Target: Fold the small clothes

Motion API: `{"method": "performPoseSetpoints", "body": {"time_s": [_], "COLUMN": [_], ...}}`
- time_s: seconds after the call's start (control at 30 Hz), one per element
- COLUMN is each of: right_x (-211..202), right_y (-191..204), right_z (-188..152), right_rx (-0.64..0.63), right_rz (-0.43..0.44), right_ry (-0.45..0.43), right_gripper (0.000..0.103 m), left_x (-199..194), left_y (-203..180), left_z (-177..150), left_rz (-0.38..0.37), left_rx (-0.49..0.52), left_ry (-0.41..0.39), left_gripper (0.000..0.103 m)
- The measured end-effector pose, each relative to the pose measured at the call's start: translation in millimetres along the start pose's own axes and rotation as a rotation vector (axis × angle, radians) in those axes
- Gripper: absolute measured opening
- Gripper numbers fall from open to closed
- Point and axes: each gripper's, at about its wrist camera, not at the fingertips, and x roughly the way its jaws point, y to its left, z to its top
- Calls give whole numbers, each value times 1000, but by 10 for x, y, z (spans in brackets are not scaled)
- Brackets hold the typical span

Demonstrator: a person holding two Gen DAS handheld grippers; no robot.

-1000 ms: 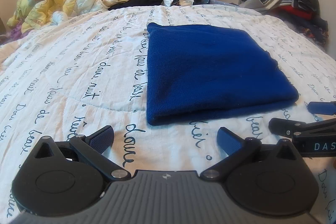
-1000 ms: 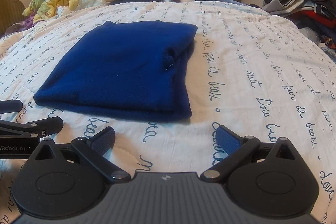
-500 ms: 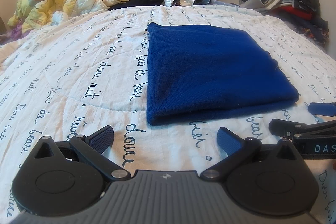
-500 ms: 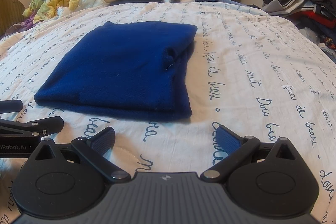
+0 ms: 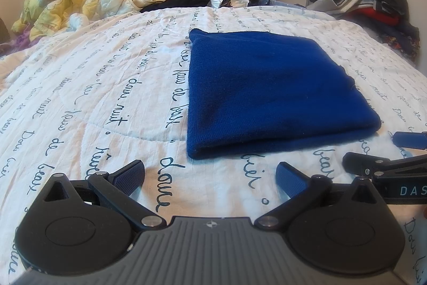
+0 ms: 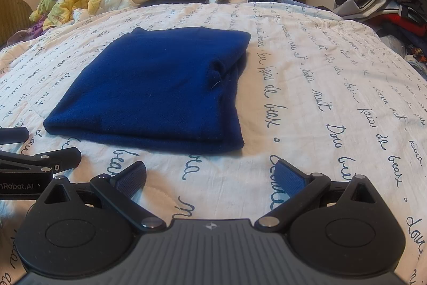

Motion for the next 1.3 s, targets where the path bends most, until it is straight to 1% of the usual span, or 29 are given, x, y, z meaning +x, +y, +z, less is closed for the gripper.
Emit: {"method": "performPoseSetpoints", "body": {"time_s": [0.4,0.77,0.87,1.03,1.07,1.1,1.13,1.17,1.23,1.3], "right_x": [1,4,-5,-9,-9,-9,-8,-7,-15,-72], "right_y": [4,4,12,33,33,34,33,29,5,-65], "right_z": [-2,-2,4,24,31,41,52,66,103,139], "right_rx": [0,1,2,9,11,11,11,12,26,74], "right_rz": [0,0,-2,-10,-10,-10,-9,-8,-4,16], "right_ry": [-1,0,3,20,28,37,47,60,87,72], "right_gripper": [103,103,103,103,103,103,103,103,103,103], "left_x": [1,-18,-29,-9,-12,-32,-63,-91,-157,-262], "left_y": [3,-15,-45,-46,-36,-9,23,33,24,42], "left_z": [-1,19,41,140,144,126,99,87,90,115], "left_rz": [1,-2,2,-3,-10,-29,-26,-5,39,40], "left_rx": [0,-1,-4,-14,-20,-35,-63,-73,-60,-42], "left_ry": [0,18,39,117,117,99,74,61,37,3], "left_gripper": [103,103,103,103,103,103,103,103,103,103]}}
